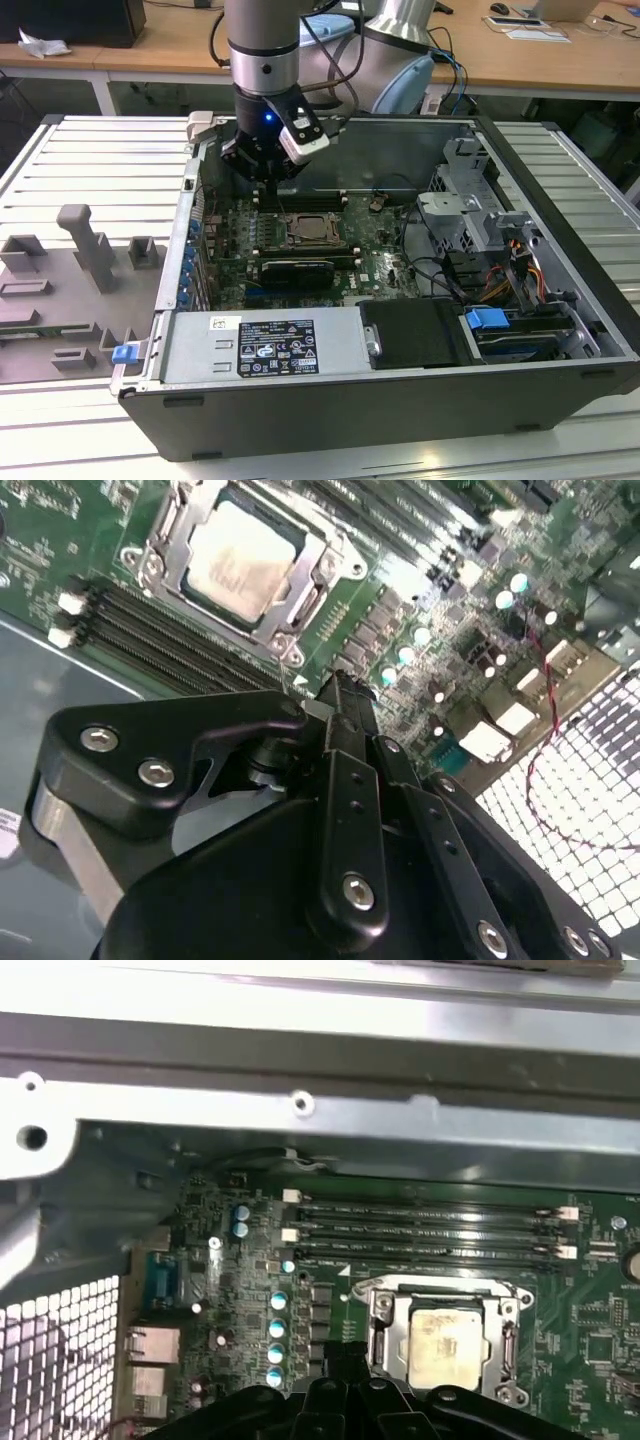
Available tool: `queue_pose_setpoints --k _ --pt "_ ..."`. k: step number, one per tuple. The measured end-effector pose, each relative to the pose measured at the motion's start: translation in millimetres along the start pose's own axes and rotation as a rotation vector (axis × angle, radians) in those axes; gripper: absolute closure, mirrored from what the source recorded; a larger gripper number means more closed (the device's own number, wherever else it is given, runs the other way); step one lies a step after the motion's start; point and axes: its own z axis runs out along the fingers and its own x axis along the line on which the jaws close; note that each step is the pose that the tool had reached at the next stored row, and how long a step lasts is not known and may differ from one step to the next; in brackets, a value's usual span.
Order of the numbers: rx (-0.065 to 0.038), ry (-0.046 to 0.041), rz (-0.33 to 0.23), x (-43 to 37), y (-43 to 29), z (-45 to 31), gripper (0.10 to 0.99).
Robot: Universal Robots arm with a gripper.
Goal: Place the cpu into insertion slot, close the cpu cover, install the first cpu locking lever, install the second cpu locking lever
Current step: 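Install the first cpu locking lever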
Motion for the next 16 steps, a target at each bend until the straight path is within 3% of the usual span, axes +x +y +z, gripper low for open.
queue_pose_setpoints --k 8,12,16 --pt "0.0 0.0001 0.0 8.9 8.6 0.4 0.98" --pt "0.0 0.0 0.0 9.0 15.0 0.8 0.98" --pt "0.0 0.0001 0.0 9.0 15.7 0.8 0.98"
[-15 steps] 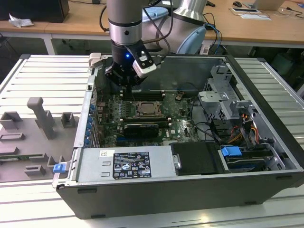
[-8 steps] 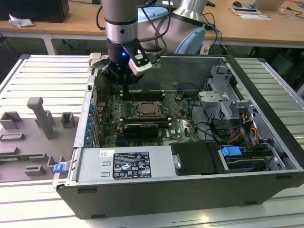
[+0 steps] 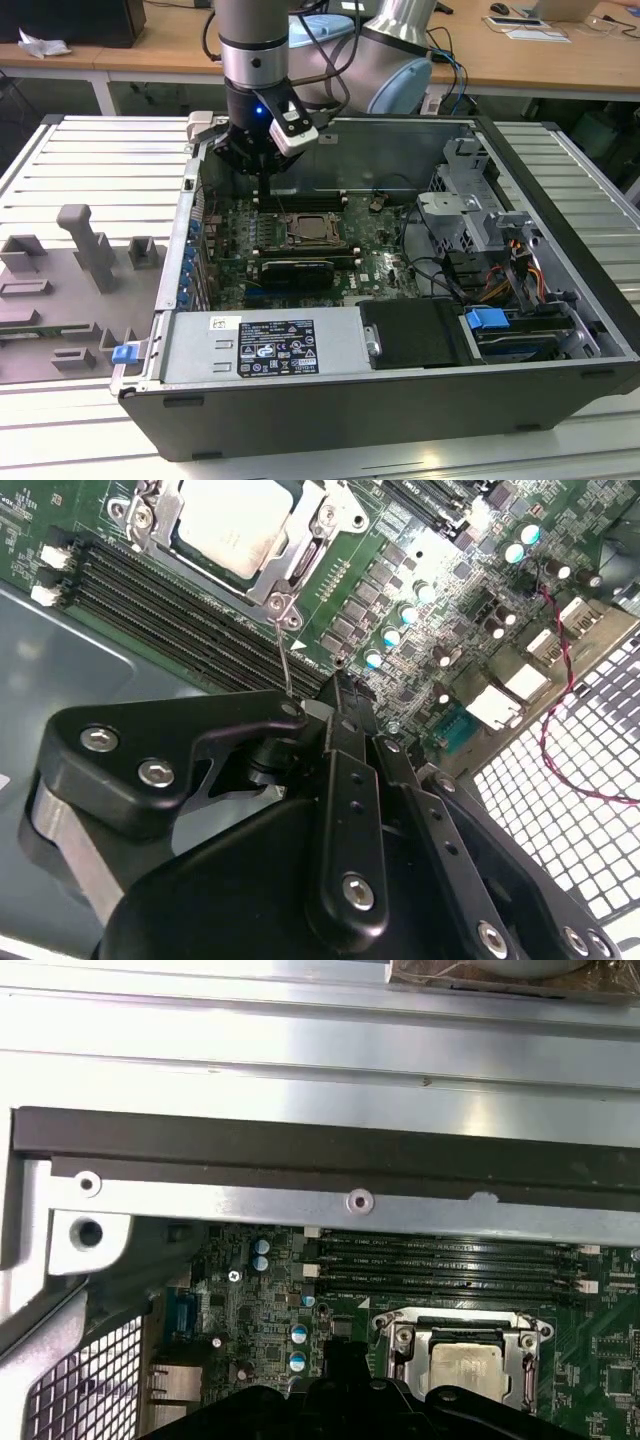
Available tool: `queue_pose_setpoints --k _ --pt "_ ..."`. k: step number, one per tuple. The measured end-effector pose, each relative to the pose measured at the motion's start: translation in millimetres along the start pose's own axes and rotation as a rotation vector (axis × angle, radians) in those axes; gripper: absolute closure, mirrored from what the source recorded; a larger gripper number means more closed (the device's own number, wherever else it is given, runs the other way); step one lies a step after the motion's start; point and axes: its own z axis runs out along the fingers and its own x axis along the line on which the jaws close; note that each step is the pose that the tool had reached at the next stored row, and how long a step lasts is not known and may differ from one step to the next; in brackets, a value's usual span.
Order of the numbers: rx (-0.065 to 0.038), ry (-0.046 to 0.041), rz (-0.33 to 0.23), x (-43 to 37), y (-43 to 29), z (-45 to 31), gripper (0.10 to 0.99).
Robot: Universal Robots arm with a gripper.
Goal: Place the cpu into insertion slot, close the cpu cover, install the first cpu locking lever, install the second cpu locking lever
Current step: 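Install the first cpu locking lever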
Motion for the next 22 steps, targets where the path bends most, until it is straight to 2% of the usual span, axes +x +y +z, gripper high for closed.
queue_pose_setpoints --k 6,11,17,20,22 --pt "0.0 0.0 0.0 -2.0 0.0 0.1 0.98" --pt "0.0 0.0 0.0 -7.2 -0.3 0.2 0.98" --pt "0.001 0.0001 0.0 -17.8 -0.9 0.5 0.98" --pt "0.001 0.0001 0.0 -26.5 -1.3 0.7 0.98" --pt "0.001 0.0 0.0 -27.0 -2.8 0.7 0.98"
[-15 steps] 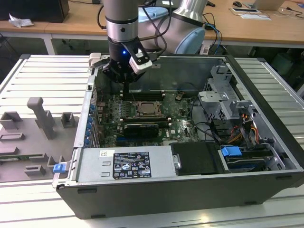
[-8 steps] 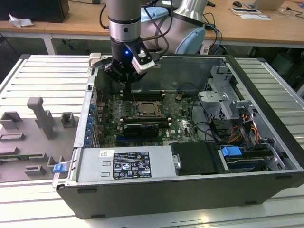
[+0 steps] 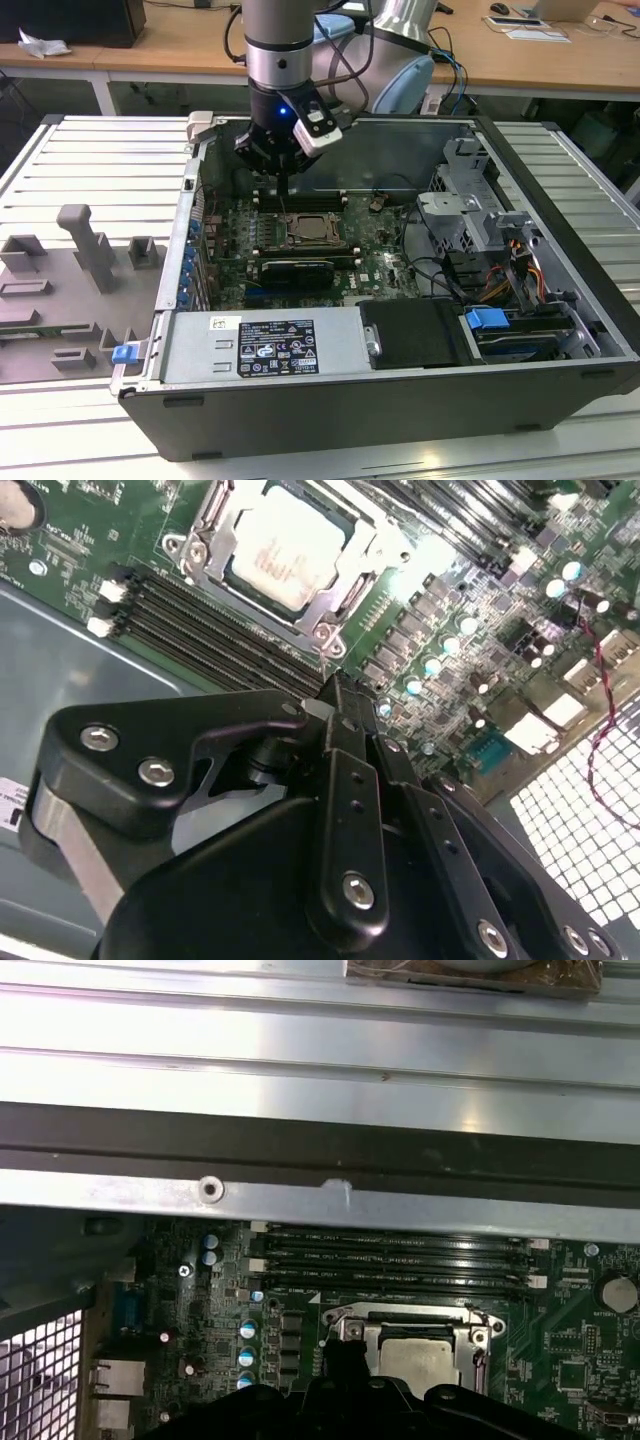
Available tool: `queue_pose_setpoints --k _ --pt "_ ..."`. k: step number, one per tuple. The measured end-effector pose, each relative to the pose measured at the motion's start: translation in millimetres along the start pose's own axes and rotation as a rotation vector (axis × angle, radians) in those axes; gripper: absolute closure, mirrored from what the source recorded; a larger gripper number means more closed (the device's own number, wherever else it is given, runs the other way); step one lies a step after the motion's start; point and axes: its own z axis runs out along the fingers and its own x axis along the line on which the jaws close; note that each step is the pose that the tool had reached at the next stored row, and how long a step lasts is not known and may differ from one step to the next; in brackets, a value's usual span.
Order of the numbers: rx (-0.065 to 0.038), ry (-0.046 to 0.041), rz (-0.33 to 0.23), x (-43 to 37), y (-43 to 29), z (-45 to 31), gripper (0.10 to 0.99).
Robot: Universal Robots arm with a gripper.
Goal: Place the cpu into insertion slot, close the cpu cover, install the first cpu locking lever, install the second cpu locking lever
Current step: 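Install the first cpu locking lever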
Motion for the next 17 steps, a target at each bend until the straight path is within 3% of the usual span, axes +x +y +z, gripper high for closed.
queue_pose_setpoints --k 4,9,12,14,17 --pt "-0.003 -0.0001 0.0 7.5 -7.1 -0.4 0.98" --pt "-0.006 -0.0003 -0.002 19.7 -7.9 -0.7 0.98" --pt "-0.006 -0.0003 -0.002 21.9 -4.1 -0.5 0.98" --pt "-0.006 -0.0003 -0.002 21.4 4.3 -0.2 0.98" --pt "-0.006 0.0006 -0.002 17.9 5.9 0.1 0.98"
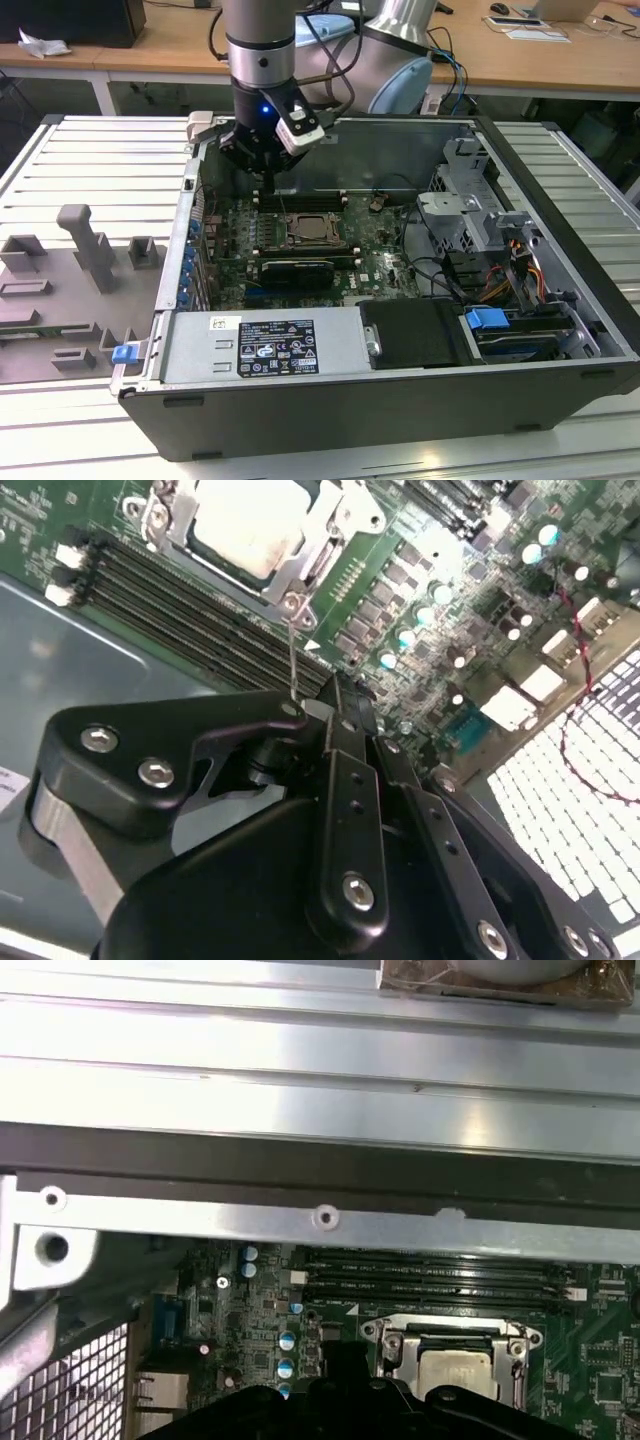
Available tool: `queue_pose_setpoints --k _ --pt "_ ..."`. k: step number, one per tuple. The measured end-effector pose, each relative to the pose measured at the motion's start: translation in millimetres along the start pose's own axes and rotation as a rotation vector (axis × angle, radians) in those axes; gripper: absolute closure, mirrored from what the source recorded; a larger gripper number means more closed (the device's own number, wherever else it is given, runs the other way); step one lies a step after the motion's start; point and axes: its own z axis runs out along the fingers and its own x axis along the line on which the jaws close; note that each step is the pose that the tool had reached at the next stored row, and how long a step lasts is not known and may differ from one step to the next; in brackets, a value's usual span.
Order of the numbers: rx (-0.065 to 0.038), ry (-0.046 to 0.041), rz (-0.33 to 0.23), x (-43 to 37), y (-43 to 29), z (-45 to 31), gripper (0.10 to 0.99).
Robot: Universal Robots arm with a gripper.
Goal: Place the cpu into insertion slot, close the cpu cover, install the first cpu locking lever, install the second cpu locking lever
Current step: 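Install the first cpu locking lever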
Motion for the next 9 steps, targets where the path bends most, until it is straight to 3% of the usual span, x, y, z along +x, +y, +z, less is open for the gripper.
queue_pose_setpoints --k 9 --pt "0.0 0.0004 0.0 -22.4 1.4 1.4 0.98"
